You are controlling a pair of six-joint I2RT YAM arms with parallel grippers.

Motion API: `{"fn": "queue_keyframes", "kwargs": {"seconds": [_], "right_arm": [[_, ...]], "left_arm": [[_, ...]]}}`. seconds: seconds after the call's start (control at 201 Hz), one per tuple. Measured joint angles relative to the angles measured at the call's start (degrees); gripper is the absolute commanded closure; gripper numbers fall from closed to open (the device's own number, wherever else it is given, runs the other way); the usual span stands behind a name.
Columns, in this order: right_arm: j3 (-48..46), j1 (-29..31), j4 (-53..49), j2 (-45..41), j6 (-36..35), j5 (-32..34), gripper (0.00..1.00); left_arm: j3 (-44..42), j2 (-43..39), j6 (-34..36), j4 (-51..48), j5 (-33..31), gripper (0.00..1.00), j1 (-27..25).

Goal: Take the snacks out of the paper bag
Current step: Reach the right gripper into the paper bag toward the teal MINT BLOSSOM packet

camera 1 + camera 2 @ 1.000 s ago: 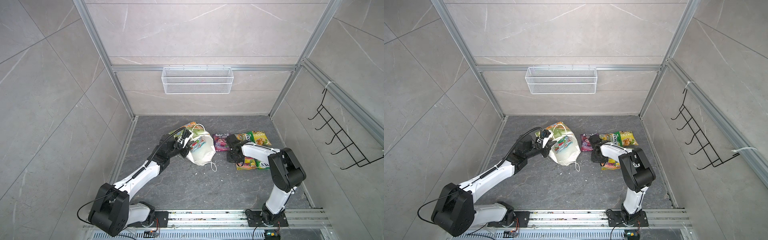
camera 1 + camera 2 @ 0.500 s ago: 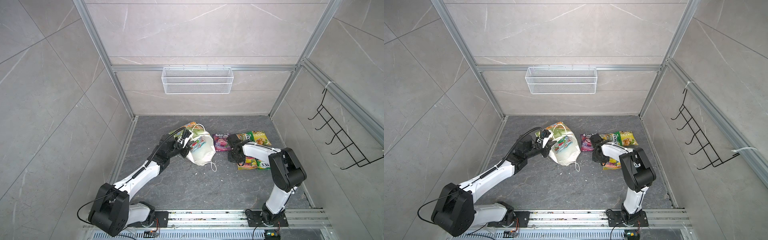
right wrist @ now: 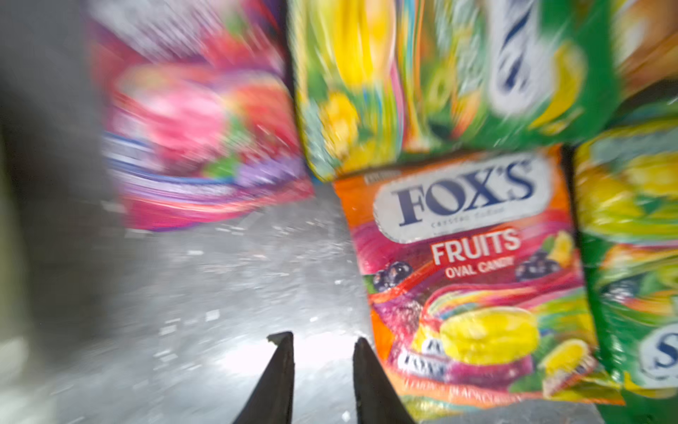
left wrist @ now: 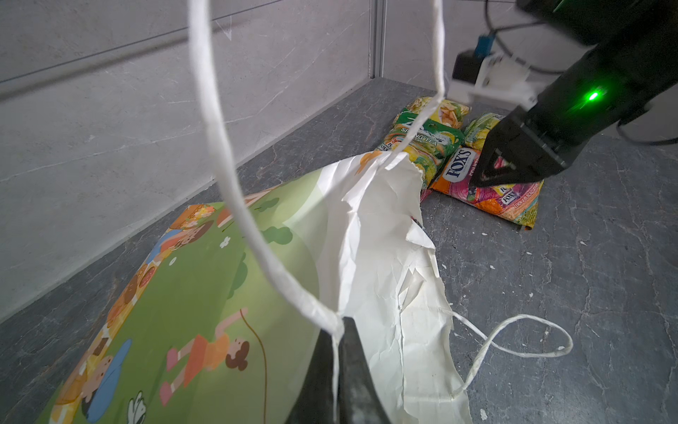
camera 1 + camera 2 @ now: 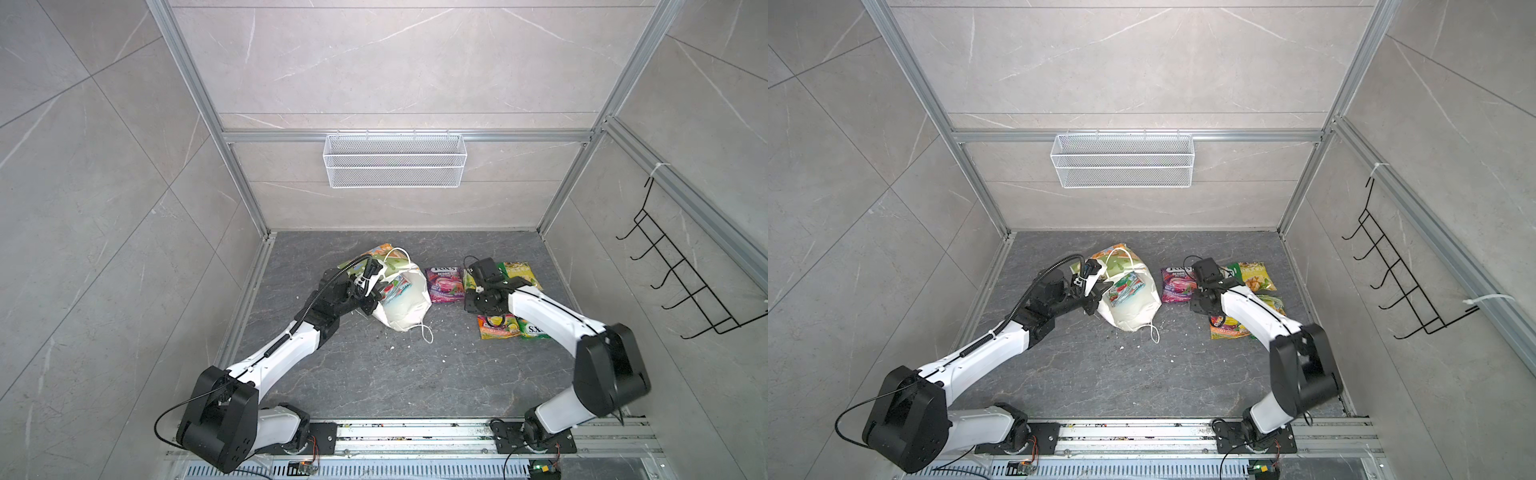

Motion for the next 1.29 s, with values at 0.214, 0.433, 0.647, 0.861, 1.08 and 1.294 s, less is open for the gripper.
{"fn": "queue_keyframes", "kwargs": {"seconds": [0.214, 0.433, 0.647, 0.861, 1.08, 1.294], "right_arm": [[-6.9, 11.0, 13.9, -15.4, 7.4, -2.0, 0.68], [-16.2, 25.9, 33.7, -8.3, 14.4, 0.5, 0.68], [-15.8, 29.1, 46.4, 6.1, 15.1, 2.1, 0.69], [-11.2, 29.1, 51.0, 12.9, 15.2, 5.0, 0.7], [-5.2, 28.9, 50.8, 18.6, 16.3, 7.5, 0.68], [-1.0, 26.8, 48.8, 23.5, 21.9, 8.2, 0.66]], "left_arm": [[0.1, 0.1, 0.0, 0.0, 0.3, 1.0, 0.0], [0.8, 0.9, -0.3, 0.0, 0.6, 1.0, 0.0], [1.1, 1.1, -0.5, -0.3, 1.4, 1.0, 0.0], [1.1, 1.1, -0.5, -0.4, 1.5, 1.0, 0.0], [1.1, 1.1, -0.6, -0.4, 1.8, 1.0, 0.0], [1.1, 1.2, -0.6, -0.4, 1.8, 1.0, 0.0]]}}
